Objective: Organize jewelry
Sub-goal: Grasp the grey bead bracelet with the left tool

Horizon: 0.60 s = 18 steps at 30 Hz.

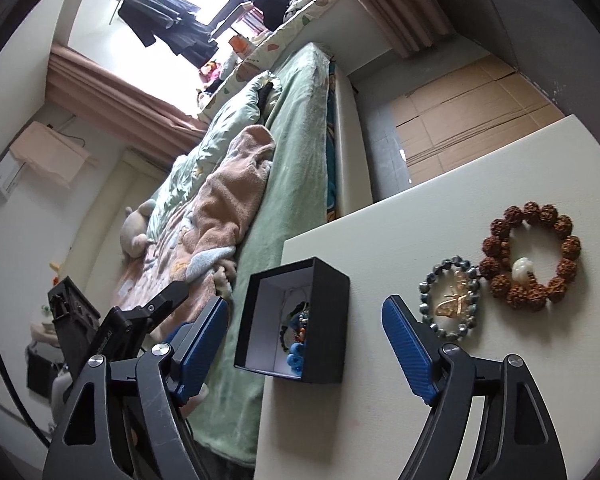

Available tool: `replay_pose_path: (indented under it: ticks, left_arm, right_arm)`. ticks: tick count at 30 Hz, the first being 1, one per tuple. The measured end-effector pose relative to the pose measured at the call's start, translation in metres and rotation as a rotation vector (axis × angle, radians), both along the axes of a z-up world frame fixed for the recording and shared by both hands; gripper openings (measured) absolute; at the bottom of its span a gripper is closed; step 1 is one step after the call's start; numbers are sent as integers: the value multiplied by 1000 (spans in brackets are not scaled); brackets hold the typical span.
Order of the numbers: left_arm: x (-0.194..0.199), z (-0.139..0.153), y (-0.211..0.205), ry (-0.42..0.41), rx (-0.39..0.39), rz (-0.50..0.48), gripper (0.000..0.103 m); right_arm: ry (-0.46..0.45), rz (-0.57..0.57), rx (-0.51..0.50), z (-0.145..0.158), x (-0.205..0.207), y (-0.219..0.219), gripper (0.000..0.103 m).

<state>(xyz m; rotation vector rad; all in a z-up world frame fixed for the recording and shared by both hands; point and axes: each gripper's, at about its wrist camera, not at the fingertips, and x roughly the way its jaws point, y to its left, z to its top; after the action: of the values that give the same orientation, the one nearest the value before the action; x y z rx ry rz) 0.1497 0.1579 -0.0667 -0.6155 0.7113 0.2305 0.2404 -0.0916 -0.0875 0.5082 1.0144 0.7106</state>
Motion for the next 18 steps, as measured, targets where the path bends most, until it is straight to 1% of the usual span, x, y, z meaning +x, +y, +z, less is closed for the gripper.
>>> replay_pose_path:
  ticks: [3,5,7,13,18]
  left_arm:
    - [-1,2,-8,-32,-5,-26,103]
    - [-2,5,-13,-56,7,-26,103]
    - [-2,7,-20,-64,17,-49,103]
    - [6,6,-43,-48,29,-137,103]
    - [14,8,-74,-34,68,-228,103]
  right_arm:
    - [3,-30,-16,1,0,-17,80]
    - [11,-52,-26,1,0,-29,80]
    - [17,-76,-43,0,1,-40,80]
    - [34,-142,-94,-2,1,-69,80]
    - [74,-203,-144,-7,3,-90,80]
